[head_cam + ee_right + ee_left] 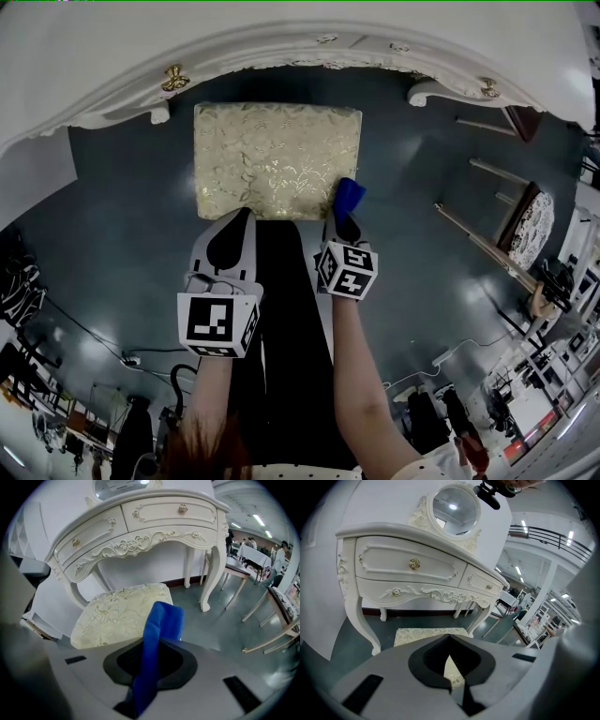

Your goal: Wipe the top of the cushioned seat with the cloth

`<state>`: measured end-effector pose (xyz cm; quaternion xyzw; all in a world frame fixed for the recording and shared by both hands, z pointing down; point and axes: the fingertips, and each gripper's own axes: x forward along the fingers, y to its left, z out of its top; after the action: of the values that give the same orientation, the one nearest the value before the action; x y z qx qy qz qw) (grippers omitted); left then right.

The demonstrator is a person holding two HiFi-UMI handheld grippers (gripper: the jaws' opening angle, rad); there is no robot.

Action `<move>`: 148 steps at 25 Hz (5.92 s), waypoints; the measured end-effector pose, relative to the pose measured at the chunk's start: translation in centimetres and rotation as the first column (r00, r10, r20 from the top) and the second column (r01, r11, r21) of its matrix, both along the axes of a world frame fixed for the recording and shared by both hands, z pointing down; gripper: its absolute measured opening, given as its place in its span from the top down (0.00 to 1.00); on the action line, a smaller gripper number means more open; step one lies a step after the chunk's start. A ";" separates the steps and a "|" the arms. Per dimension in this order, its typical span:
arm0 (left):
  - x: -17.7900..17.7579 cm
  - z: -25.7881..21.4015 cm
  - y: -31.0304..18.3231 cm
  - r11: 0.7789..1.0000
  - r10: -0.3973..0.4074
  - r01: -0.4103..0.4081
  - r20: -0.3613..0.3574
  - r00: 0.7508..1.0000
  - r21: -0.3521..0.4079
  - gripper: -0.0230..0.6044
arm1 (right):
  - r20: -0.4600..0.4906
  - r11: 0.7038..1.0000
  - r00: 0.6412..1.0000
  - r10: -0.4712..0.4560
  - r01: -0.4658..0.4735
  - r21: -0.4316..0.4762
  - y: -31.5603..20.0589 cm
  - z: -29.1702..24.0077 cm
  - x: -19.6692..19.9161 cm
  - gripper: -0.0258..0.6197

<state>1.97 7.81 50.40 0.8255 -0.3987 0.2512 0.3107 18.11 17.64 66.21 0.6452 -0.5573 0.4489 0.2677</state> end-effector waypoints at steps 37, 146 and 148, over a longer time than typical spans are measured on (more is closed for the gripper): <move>-1.9 0.3 -0.8 0.999 -0.035 0.035 -0.008 0.999 -0.006 0.97 | 0.027 0.998 0.997 -0.069 0.069 0.008 -1.6 -0.1 -4.3 0.87; -17.5 1.3 -2.3 0.940 -0.340 0.340 0.005 0.940 -0.013 0.97 | 0.202 0.930 0.908 -0.366 0.352 0.105 -8.5 -0.7 -28.3 0.87; -17.7 1.4 -2.3 0.937 -0.348 0.348 0.003 0.937 -0.014 0.97 | 0.208 0.930 0.907 -0.365 0.350 0.109 -8.5 -0.6 -28.6 0.87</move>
<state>-15.70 5.52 51.82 0.7397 -0.5368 0.1953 0.3558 -10.50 9.10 65.64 0.4861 -0.7079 0.4426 0.2583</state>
